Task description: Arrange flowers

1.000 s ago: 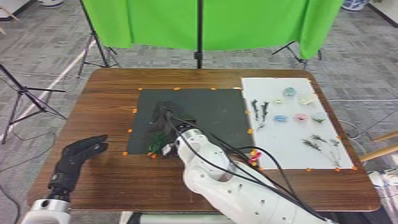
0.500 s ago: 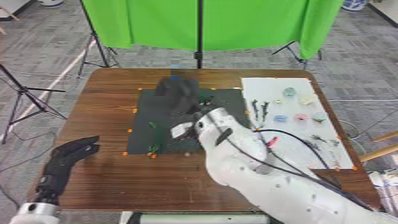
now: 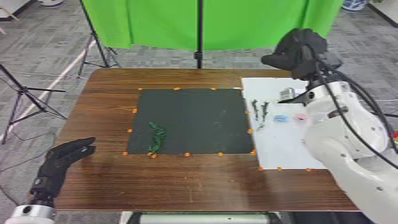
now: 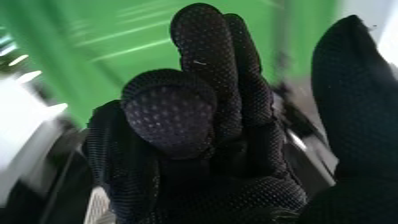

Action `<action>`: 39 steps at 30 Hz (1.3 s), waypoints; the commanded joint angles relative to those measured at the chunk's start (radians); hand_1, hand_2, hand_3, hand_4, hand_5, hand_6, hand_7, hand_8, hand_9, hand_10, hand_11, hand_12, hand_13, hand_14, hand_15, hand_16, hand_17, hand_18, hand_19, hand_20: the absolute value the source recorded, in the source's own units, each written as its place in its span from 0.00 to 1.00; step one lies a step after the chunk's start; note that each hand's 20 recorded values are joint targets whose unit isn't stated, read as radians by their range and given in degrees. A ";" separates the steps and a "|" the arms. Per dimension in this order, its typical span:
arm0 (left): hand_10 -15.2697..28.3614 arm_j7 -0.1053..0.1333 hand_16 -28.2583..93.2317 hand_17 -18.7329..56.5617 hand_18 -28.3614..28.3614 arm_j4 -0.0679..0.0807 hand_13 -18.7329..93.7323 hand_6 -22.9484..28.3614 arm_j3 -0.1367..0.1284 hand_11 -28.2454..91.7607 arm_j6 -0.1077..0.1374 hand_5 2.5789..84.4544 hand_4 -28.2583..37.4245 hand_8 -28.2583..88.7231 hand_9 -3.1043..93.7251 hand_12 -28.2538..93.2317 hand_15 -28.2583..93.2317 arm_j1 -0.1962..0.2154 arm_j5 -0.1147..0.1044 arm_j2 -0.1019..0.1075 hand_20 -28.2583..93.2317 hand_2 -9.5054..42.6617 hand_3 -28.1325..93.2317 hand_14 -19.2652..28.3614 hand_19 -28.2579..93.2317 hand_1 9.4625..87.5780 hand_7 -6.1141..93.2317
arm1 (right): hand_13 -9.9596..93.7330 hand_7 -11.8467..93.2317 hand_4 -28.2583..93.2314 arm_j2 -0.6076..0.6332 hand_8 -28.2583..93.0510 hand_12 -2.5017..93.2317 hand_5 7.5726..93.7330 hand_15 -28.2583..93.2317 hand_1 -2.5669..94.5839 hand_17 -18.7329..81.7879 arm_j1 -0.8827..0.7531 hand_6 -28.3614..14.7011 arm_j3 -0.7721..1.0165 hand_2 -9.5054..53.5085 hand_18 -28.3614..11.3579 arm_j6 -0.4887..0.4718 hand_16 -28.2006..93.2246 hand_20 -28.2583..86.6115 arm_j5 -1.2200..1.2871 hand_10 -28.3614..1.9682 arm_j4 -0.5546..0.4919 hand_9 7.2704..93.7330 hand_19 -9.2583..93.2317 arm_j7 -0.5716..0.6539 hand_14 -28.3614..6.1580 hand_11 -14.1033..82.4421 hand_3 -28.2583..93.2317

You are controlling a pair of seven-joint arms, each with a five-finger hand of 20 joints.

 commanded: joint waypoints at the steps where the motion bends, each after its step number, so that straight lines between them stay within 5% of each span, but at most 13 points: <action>1: 0.68 -0.029 0.25 0.35 0.73 -0.004 0.51 0.53 -0.008 0.42 -0.027 0.61 0.19 0.20 0.55 0.35 0.42 0.014 0.011 -0.005 0.40 0.04 0.78 0.80 0.29 0.24 0.22 | 0.98 0.31 0.13 0.131 0.18 0.30 0.79 0.68 0.39 0.84 -0.216 0.55 0.077 0.00 0.39 -0.162 0.54 0.70 -0.036 0.45 0.095 0.88 1.00 0.086 0.73 0.42 0.72; 16: 0.68 -0.041 0.25 0.35 0.73 -0.011 0.51 0.53 -0.021 0.42 -0.043 0.61 0.19 0.20 0.55 0.35 0.41 0.019 0.021 0.001 0.40 0.04 0.78 0.80 0.29 0.24 0.22 | 0.97 0.29 0.10 0.162 0.18 0.30 0.79 0.69 0.36 0.82 -0.548 0.54 0.351 0.00 0.38 -0.336 0.54 0.71 0.019 0.45 0.059 0.87 1.00 0.137 0.72 0.41 0.72; 31: 0.68 -0.046 0.25 0.35 0.73 -0.012 0.51 0.53 -0.023 0.42 -0.052 0.61 0.19 0.20 0.55 0.35 0.41 0.019 0.028 0.002 0.40 0.04 0.78 0.80 0.29 0.25 0.22 | 0.97 0.30 0.11 0.148 0.18 0.30 0.80 0.69 0.37 0.82 -0.564 0.54 0.295 0.00 0.37 -0.328 0.54 0.71 0.000 0.45 0.105 0.88 1.00 0.142 0.72 0.41 0.73; 37: 0.67 -0.047 0.25 0.35 0.73 -0.012 0.51 0.53 -0.021 0.42 -0.055 0.60 0.19 0.20 0.55 0.35 0.41 0.019 0.029 -0.001 0.40 0.04 0.78 0.80 0.29 0.24 0.22 | 0.98 0.32 0.10 0.143 0.19 0.30 0.81 0.68 0.44 0.83 -0.569 0.57 0.289 0.00 0.39 -0.289 0.53 0.70 0.038 0.48 0.121 0.91 1.00 0.149 0.74 0.43 0.74; 39: 0.67 -0.047 0.25 0.35 0.73 -0.013 0.51 0.53 -0.022 0.42 -0.056 0.60 0.19 0.20 0.54 0.35 0.41 0.022 0.029 -0.003 0.40 0.04 0.78 0.80 0.29 0.25 0.22 | 0.99 0.31 0.10 0.144 0.30 0.31 0.82 0.68 0.49 0.84 -0.571 0.57 0.297 0.00 0.40 -0.269 0.53 0.70 0.077 0.49 0.115 0.92 1.00 0.154 0.75 0.44 0.71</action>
